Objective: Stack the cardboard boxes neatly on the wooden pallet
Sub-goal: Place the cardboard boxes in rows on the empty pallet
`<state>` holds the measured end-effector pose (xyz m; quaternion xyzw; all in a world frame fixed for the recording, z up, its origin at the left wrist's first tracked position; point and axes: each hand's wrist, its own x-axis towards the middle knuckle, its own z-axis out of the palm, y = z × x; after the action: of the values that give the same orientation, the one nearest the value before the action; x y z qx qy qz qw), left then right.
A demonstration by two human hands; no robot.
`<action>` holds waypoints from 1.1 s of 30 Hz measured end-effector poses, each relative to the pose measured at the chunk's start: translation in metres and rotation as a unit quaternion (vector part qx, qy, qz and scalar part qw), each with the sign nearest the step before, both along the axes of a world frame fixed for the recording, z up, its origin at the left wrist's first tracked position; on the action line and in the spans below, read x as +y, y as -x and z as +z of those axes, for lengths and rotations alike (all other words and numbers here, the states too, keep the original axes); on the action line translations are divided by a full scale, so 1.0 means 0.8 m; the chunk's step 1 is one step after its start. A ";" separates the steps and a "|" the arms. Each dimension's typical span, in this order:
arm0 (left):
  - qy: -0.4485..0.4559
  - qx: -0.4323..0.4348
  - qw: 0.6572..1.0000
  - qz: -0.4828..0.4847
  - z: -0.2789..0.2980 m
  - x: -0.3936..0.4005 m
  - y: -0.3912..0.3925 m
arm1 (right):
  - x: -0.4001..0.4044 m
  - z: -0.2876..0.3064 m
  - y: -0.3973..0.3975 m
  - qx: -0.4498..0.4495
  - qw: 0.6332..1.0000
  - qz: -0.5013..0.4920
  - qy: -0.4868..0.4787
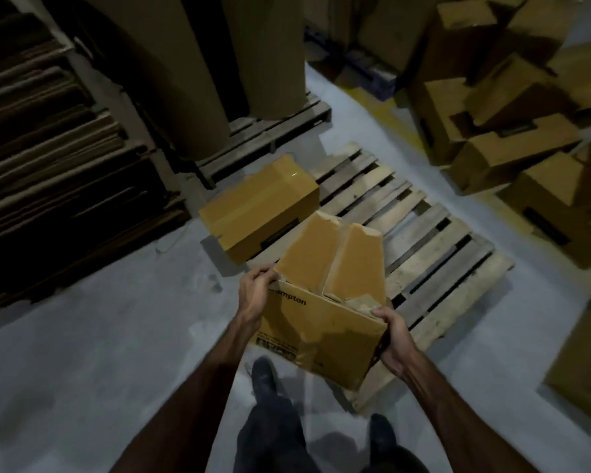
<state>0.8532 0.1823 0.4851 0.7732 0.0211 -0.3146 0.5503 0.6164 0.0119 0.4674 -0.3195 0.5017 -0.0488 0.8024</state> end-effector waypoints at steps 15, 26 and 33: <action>0.061 0.081 0.995 -0.001 -0.275 -0.027 -0.319 | 0.034 -0.240 -0.280 0.047 0.990 -0.038 0.129; -0.027 0.060 0.997 0.029 -0.445 0.008 -0.340 | 0.132 -0.384 -0.317 0.100 0.991 -0.026 0.090; -0.032 0.060 0.997 0.022 -0.475 0.018 -0.352 | 0.135 -0.420 -0.357 0.102 0.992 -0.068 0.038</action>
<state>1.1348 0.1967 0.1054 0.7692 0.0812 -0.3472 0.5302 0.9023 0.1201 0.1315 -0.3185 0.5993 -0.0895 0.7290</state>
